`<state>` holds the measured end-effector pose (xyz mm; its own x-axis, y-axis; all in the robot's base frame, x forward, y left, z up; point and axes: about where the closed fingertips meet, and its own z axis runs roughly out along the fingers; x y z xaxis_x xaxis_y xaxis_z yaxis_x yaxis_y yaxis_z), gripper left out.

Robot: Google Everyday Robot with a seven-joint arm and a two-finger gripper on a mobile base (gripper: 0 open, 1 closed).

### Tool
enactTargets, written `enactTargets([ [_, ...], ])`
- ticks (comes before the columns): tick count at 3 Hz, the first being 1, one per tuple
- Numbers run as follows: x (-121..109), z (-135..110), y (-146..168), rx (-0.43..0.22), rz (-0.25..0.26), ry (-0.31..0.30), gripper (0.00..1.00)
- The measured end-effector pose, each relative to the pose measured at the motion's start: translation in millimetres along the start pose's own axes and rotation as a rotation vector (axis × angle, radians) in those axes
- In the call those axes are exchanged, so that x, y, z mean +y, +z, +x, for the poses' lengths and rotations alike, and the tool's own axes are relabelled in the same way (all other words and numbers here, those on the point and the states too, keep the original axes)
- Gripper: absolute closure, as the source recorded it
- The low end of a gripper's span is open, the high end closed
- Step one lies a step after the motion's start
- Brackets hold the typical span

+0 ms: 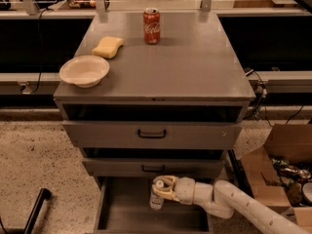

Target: Place blue plastic bottle into bottom drawer

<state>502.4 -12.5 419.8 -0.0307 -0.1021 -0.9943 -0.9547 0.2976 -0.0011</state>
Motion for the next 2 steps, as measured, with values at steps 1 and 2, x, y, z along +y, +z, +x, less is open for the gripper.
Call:
enactTargets([
  [1, -1.8, 26.2, -0.1, 0.011, -0.01, 0.018, 1.0],
  [2, -3.7, 63.2, 3.4, 0.039, -0.006, 0.036, 1.0],
])
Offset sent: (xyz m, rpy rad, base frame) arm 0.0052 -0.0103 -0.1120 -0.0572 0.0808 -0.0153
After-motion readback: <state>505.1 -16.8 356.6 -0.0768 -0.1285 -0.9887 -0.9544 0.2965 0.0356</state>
